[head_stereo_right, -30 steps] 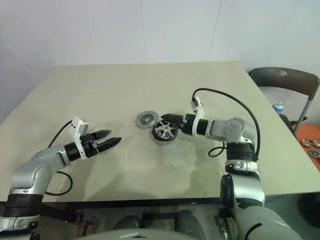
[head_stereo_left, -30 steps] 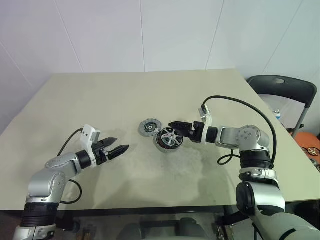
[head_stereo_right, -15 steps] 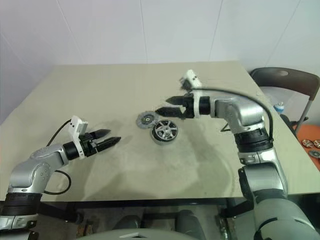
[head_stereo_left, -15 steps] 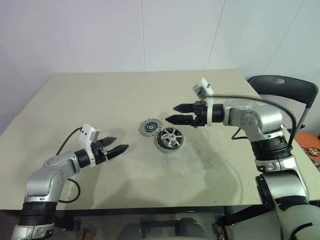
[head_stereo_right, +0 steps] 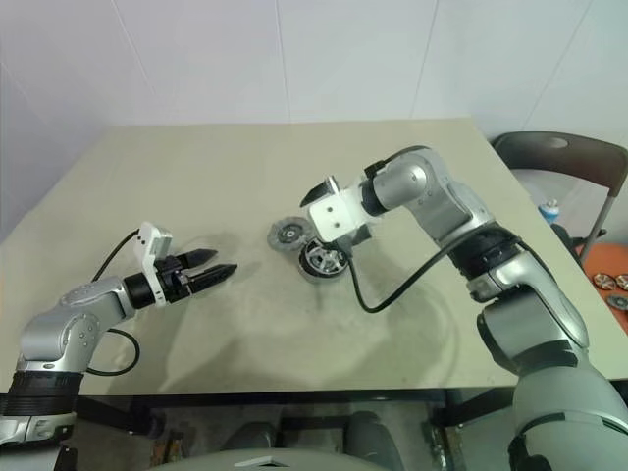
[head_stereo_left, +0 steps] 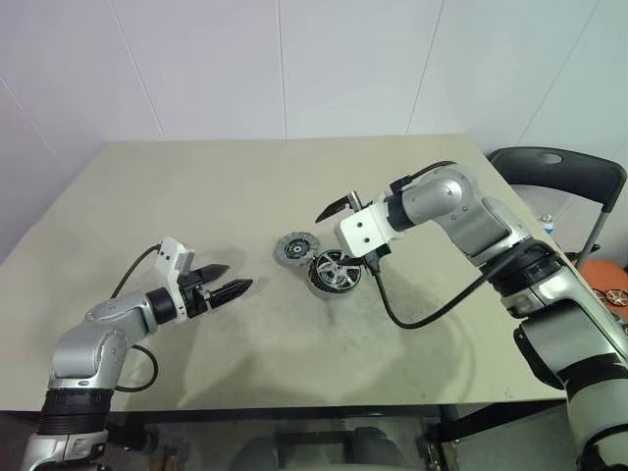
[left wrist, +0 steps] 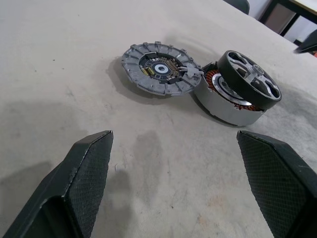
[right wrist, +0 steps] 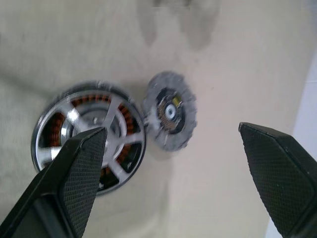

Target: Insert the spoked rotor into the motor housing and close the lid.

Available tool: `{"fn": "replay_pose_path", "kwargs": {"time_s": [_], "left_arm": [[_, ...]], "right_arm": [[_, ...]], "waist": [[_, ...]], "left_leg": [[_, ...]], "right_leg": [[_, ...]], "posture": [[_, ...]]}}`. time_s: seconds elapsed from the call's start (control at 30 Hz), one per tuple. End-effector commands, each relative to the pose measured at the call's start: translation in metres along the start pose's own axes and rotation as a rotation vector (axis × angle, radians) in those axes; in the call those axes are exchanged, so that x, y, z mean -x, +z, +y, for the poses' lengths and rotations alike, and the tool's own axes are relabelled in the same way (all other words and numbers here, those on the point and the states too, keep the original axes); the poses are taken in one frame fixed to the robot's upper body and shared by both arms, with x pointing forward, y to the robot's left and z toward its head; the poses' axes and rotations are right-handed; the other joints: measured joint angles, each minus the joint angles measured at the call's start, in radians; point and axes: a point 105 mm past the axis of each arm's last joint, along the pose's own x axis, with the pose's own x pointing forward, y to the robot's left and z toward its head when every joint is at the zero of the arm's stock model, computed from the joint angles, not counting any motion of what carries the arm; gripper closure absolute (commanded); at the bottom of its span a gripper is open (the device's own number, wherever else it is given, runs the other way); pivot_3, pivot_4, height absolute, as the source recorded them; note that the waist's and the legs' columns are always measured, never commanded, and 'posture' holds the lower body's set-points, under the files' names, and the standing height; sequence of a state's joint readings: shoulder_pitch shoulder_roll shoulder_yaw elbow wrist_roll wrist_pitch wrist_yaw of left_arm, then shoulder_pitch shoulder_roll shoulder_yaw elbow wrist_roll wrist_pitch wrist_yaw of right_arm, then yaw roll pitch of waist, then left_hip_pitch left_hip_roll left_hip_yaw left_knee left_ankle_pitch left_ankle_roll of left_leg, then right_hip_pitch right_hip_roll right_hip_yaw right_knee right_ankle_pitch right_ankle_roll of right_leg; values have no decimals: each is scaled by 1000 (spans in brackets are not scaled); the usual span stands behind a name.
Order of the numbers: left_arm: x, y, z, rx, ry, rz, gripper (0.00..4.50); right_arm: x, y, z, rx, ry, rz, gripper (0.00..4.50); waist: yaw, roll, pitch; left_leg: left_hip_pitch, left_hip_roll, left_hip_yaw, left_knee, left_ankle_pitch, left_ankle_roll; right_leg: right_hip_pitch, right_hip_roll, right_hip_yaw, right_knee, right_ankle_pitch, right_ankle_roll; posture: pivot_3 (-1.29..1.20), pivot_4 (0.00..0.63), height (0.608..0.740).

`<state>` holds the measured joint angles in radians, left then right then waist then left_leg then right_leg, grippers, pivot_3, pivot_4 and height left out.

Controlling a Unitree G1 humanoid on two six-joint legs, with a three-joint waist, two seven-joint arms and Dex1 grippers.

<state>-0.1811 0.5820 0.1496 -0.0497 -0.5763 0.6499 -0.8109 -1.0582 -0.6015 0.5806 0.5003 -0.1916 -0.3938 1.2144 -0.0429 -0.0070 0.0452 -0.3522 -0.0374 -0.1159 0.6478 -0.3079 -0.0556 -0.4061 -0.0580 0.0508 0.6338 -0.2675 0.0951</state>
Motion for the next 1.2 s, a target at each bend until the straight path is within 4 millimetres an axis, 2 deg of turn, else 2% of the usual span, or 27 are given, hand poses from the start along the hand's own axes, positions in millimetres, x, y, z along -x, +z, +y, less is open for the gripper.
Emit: {"fn": "replay_pose_path", "kwargs": {"time_s": [0.03, 0.2, 0.33, 0.63, 0.93, 1.2], "left_arm": [[0, 10, -4, -36, -2, -33, 244], [2, 9, -3, -30, 9, -36, 244], [2, 8, -4, -27, 12, -37, 244], [-2, 6, -6, -21, 12, -43, 244], [1, 4, -5, -16, 23, -46, 244], [0, 3, -6, -15, 27, -45, 244]], "right_arm": [[6, -3, -7, 56, 49, 11, 30], [8, -7, 6, -8, 198, -10, 30], [11, 0, 2, -85, 255, -51, 30], [-12, 7, -16, -146, 232, -65, 30], [-17, -24, 7, -174, 304, 64, 30], [-27, -23, 8, -209, 298, 55, 30]], "waist": [[-1, 0, 0], [-1, 0, 0], [-2, 0, 0], [0, 0, 0], [-3, -1, 0], [-5, -1, 0]], "left_leg": [[0, 0, 0, 0, 0, 0], [0, 0, 0, 0, 0, 0], [1, 0, 0, 0, 0, 0], [2, 0, -1, 0, 4, -6], [3, -1, -1, 1, 4, -6], [4, -1, -1, 1, 4, -6]], "right_leg": [[0, 0, 0, 0, 0, 0], [0, 0, 0, 0, 0, 0], [0, 0, 0, 1, 0, 0], [-1, 0, 0, 7, 0, 0], [-3, -1, 0, 12, 0, 0], [-2, 0, 0, 14, 0, 0]], "posture": [[0, 0, 740], [0, 0, 740], [0, 0, 740], [0, 0, 740], [0, 0, 740], [0, 0, 740]]}}
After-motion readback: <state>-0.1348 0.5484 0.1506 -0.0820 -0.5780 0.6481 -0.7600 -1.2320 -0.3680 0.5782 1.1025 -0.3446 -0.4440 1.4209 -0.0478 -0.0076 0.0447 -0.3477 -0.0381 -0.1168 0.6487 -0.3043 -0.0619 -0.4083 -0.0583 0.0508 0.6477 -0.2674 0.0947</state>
